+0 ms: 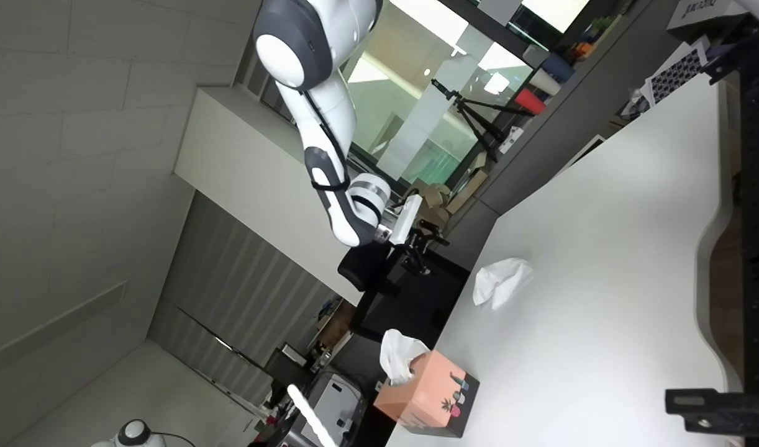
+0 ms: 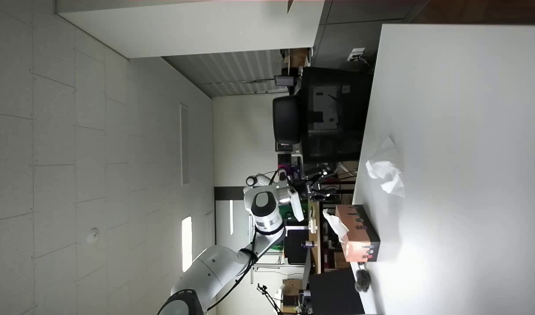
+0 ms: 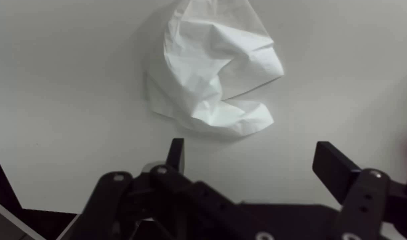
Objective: Remove three tissues from the box and put them on the counter
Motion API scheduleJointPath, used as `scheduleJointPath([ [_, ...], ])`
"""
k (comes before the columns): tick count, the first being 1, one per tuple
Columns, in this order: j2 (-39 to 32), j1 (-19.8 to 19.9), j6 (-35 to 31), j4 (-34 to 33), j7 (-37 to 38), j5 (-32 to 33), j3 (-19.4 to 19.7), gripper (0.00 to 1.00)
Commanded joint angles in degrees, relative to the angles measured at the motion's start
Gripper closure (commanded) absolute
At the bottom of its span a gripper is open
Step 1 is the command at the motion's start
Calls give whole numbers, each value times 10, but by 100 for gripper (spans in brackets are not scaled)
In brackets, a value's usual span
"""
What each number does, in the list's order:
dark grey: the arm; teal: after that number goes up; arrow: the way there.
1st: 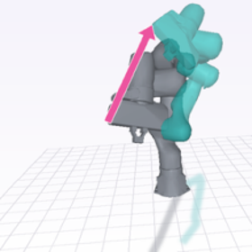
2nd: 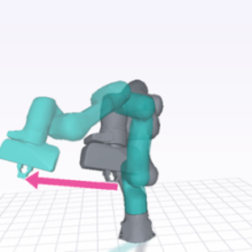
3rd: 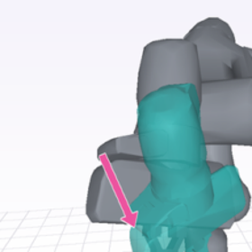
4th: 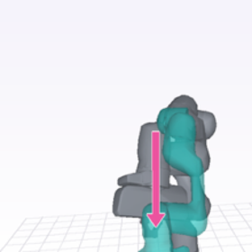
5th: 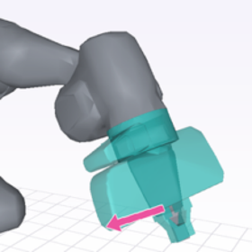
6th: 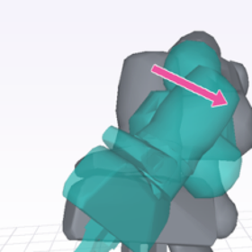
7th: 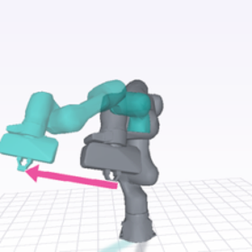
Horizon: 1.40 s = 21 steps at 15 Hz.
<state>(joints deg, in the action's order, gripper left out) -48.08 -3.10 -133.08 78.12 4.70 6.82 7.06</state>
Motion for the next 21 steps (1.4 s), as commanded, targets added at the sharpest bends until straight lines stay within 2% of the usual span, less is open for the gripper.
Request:
scheduleJointPath([
  [1,21,1,-42,42,-35,7,-29,1],
  [3,22,0,-76,58,-57,4,-47,0],
  [6,27,-11,-163,96,-74,14,-56,0],
  [9,33,-3,-276,138,-93,-5,-84,0],
  [11,34,14,-323,156,-112,-20,-114,0],
  [14,33,42,-354,171,-137,-34,-155,0],
  [19,43,98,-335,176,-172,-65,-216,0],
  [21,40,146,-333,174,-224,-81,-272,0],
])
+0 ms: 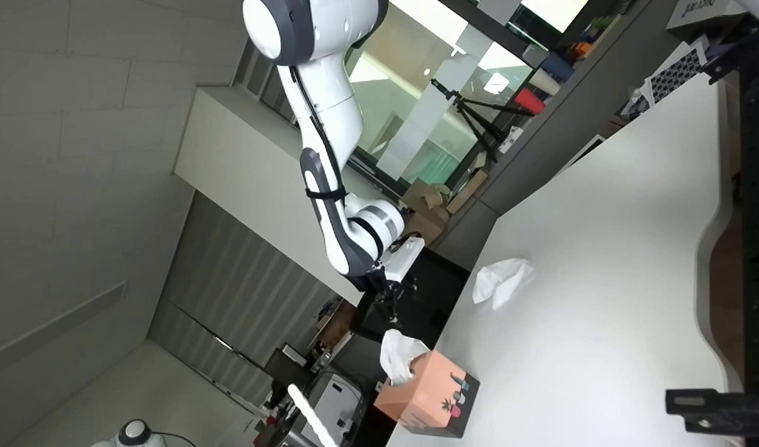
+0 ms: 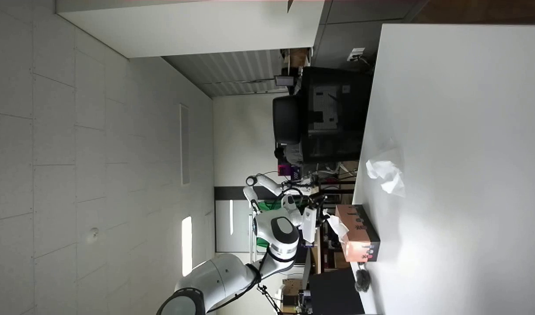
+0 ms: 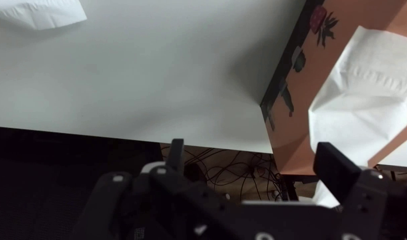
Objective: Remove three tissues from the box and put them on the counter
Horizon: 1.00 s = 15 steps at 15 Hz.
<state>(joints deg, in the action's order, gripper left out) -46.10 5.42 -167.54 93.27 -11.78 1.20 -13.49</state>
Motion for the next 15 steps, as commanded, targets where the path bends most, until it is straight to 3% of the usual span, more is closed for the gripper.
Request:
scheduleJointPath([
  [1,15,90,18,18,-93,-35,-102,0],
  [4,-4,166,78,0,-191,-73,-193,0],
  [7,-17,209,175,-22,-265,-125,-234,0],
  [11,-18,200,270,-48,-312,-191,-199,0],
  [14,-12,160,270,-57,-290,-213,-142,0],
  [15,-2,171,264,-36,-326,-229,-152,0],
])
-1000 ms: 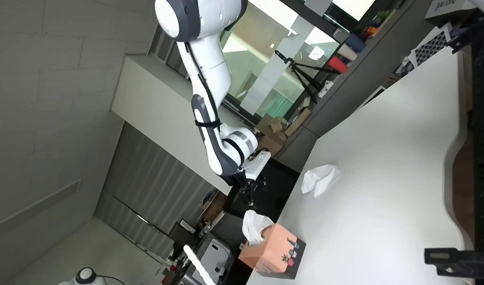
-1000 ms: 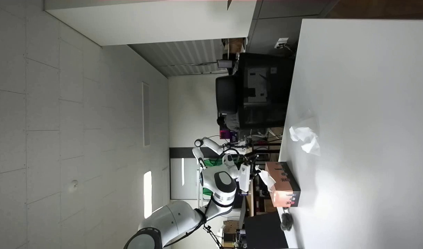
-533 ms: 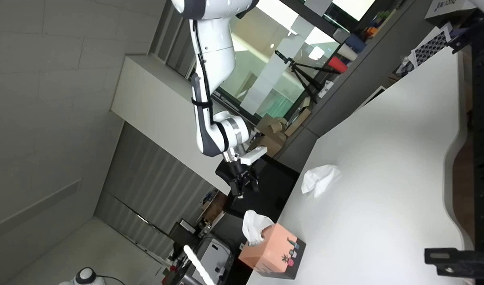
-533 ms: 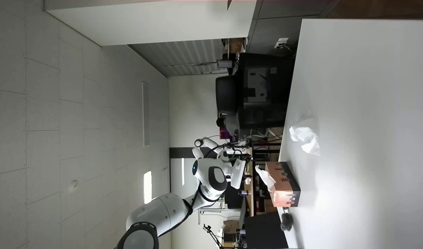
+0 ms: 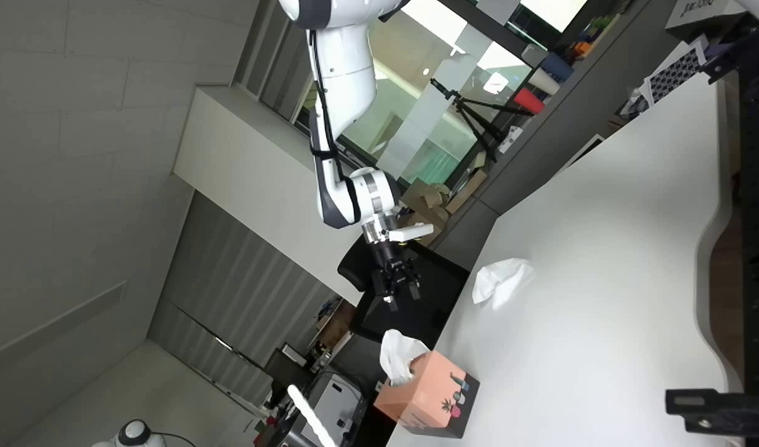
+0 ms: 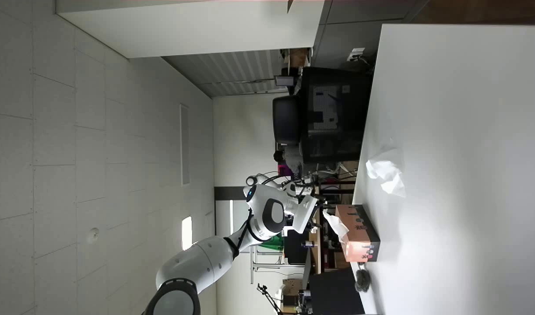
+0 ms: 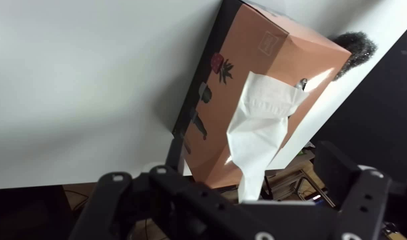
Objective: Remove three tissues from the box and put them on the counter
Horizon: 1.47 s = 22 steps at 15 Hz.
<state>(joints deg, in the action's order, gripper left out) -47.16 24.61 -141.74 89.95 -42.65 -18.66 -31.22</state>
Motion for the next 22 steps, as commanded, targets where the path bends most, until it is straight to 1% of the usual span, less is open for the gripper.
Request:
scheduleJointPath([
  [1,7,-30,6,-6,-15,-34,39,0],
  [3,5,-40,5,-10,-11,-32,49,0],
  [11,0,-44,7,-19,-14,-30,49,0],
  [13,-19,-41,1,-39,-56,-45,36,0],
  [18,-58,-28,-35,-66,-213,-122,-14,0],
  [20,-74,-33,-28,-81,-254,-140,-22,0],
  [22,-88,-40,-20,-96,-280,-151,-23,0],
])
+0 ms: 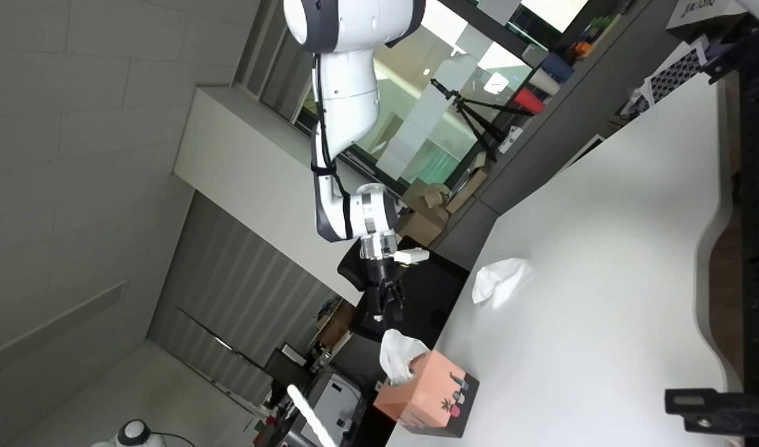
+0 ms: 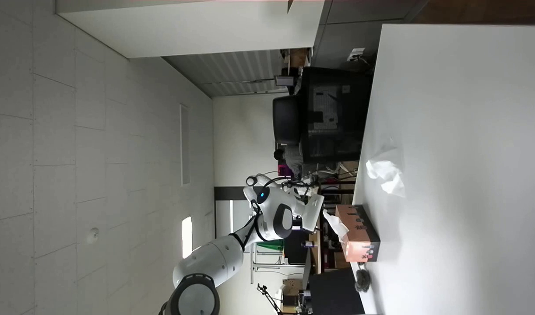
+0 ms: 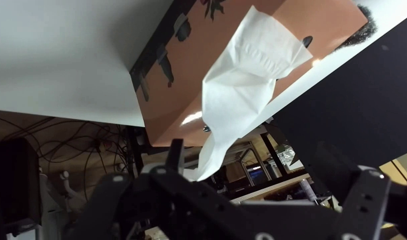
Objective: Remove three tissues from the box and put them on the counter
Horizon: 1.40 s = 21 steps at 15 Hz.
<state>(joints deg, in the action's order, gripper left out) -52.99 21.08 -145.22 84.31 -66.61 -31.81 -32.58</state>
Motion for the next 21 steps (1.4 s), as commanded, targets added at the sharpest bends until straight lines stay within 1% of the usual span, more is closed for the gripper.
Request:
scheduleJointPath([
  [1,-36,-8,18,-46,-51,-24,-9,0],
  [8,-69,-22,29,-82,-109,-49,-6,0],
  [9,-73,-22,29,-86,-117,-54,-7,25],
  [10,-76,-23,31,-91,-123,-58,-6,26],
  [14,-85,-29,47,-106,-132,-75,2,55],
  [16,-89,-32,66,-115,-126,-84,7,67],
  [20,-92,-42,95,-130,-124,-103,21,95],
  [21,-92,-45,99,-132,-124,-110,26,99],
])
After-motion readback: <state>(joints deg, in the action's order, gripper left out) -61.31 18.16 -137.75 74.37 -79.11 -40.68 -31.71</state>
